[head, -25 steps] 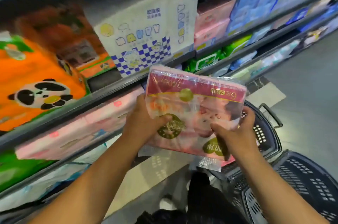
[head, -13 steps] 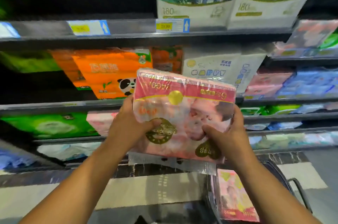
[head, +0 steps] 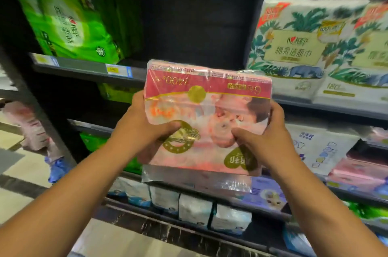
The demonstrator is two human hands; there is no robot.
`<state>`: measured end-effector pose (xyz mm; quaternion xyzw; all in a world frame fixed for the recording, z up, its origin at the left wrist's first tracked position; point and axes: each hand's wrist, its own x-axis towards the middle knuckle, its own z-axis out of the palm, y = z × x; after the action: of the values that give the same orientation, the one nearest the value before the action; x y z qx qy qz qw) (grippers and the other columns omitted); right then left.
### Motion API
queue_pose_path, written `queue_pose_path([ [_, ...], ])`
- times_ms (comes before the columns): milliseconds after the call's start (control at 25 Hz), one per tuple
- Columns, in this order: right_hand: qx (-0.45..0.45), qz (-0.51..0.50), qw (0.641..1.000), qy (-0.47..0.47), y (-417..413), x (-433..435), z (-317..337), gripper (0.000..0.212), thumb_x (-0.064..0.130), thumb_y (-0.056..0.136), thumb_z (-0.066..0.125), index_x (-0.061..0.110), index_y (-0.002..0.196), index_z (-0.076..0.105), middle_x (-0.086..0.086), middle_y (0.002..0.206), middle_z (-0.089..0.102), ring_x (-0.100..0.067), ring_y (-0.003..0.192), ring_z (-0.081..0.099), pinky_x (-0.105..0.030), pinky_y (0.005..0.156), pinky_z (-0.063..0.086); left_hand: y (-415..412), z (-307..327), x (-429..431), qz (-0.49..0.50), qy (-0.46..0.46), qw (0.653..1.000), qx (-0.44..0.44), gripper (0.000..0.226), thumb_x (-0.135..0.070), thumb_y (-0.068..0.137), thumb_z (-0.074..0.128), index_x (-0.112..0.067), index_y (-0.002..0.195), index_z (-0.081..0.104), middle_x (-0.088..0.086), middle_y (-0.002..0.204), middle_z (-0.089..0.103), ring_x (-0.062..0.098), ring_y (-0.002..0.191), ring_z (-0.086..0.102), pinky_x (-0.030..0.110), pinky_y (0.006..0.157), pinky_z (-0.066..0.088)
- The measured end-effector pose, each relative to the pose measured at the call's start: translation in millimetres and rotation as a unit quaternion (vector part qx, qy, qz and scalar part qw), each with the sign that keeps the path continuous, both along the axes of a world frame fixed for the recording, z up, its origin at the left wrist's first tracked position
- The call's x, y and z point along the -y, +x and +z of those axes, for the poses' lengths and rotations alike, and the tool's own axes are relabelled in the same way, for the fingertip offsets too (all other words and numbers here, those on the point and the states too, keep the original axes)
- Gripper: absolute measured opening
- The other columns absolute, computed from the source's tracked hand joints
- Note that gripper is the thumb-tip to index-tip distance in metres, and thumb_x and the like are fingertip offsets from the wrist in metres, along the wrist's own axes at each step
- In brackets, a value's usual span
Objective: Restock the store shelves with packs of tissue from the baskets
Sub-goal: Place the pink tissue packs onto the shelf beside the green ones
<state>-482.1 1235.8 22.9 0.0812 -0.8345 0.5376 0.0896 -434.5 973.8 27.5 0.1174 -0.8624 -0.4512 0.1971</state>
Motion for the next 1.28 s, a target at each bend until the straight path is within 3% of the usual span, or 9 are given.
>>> queue_pose_path([
  [80, -0.007, -0.003, 1.0, -0.002, -13.2, 17.0, 17.9, 0.086, 0.024, 0.07, 0.083, 0.033, 0.137, 0.03, 0.006, 0.117, 0.054, -0.02, 0.101, 0.058, -0.037, 0.081, 0.05, -7.2, 17.3, 16.7, 0.0, -0.002, 1.0, -0.014, 0.088, -0.04, 0.061, 0.088, -0.029, 0.13, 0.034, -0.01, 0.116, 0.056, 0.015, 0.108, 0.056, 0.037, 0.094, 0.046],
  [240, -0.012, -0.008, 1.0, -0.004, -42.3, 61.1, 53.8, 0.082, 0.025, 0.066, 0.084, 0.035, 0.129, 0.033, 0.006, 0.111, 0.057, -0.022, 0.1, 0.061, -0.049, 0.086, 0.053, -37.1, 50.3, 60.6, -0.017, -0.011, 0.999, -0.025, 0.081, -0.042, 0.064, 0.085, -0.028, 0.126, 0.035, -0.01, 0.115, 0.058, 0.014, 0.105, 0.058, 0.036, 0.09, 0.048],
  [440, -0.073, -0.026, 0.997, 0.011, -75.7, 104.3, 91.8, 0.084, 0.019, 0.068, 0.084, 0.025, 0.132, 0.032, 0.017, 0.102, 0.051, -0.019, 0.102, 0.056, -0.039, 0.086, 0.049, -89.1, 84.1, 108.8, -0.049, -0.025, 0.997, -0.051, 0.082, -0.036, 0.068, 0.084, -0.024, 0.131, 0.034, -0.006, 0.117, 0.059, 0.019, 0.108, 0.059, 0.044, 0.093, 0.049],
  [640, -0.122, -0.087, 0.988, 0.035, -114.4, 134.0, 108.3, 0.093, 0.024, 0.069, 0.085, 0.025, 0.139, 0.024, 0.004, 0.123, 0.051, -0.02, 0.106, 0.053, -0.038, 0.086, 0.048, -142.8, 111.0, 132.3, -0.076, -0.034, 0.994, -0.075, 0.086, -0.031, 0.072, 0.082, -0.021, 0.137, 0.027, -0.004, 0.121, 0.054, 0.019, 0.11, 0.056, 0.042, 0.095, 0.048],
  [800, -0.1, -0.108, 0.988, 0.035, -148.8, 140.5, 108.6, 0.096, 0.022, 0.071, 0.083, 0.025, 0.142, 0.018, -0.002, 0.133, 0.049, -0.026, 0.114, 0.054, -0.043, 0.093, 0.049, -184.5, 114.1, 131.5, -0.093, -0.037, 0.993, -0.069, 0.089, -0.028, 0.074, 0.08, -0.018, 0.14, 0.022, -0.005, 0.121, 0.05, 0.015, 0.108, 0.053, 0.033, 0.086, 0.045],
  [960, -0.082, -0.113, 0.989, 0.042, -192.9, 135.9, 105.1, 0.091, 0.02, 0.072, 0.083, 0.025, 0.138, 0.02, -0.003, 0.128, 0.051, -0.026, 0.11, 0.056, -0.045, 0.092, 0.05, -228.0, 101.6, 124.3, -0.096, -0.024, 0.993, -0.057, 0.085, -0.028, 0.073, 0.08, -0.023, 0.136, 0.024, -0.011, 0.113, 0.05, 0.015, 0.107, 0.055, 0.04, 0.091, 0.05],
  [1160, -0.042, -0.138, 0.988, 0.06, -242.4, 134.3, 93.0, 0.069, 0.023, 0.071, 0.083, 0.02, 0.109, 0.025, -0.01, 0.117, 0.054, -0.028, 0.101, 0.058, -0.039, 0.08, 0.05, -276.2, 82.4, 112.3, -0.047, -0.019, 0.998, -0.025, 0.071, -0.03, 0.072, 0.081, -0.023, 0.115, 0.025, 0.0, 0.115, 0.054, 0.021, 0.104, 0.058, 0.045, 0.091, 0.051],
  [1280, -0.003, -0.154, 0.982, 0.104, -266.4, 141.6, 79.2, 0.065, 0.027, 0.074, 0.081, 0.009, 0.115, 0.034, -0.015, 0.12, 0.052, -0.034, 0.109, 0.055, -0.042, 0.088, 0.05, -301.6, 71.1, 104.4, -0.018, -0.012, 1.0, 0.002, 0.083, -0.039, 0.063, 0.084, -0.013, 0.122, 0.031, 0.008, 0.117, 0.057, 0.027, 0.106, 0.059, 0.046, 0.09, 0.052],
])
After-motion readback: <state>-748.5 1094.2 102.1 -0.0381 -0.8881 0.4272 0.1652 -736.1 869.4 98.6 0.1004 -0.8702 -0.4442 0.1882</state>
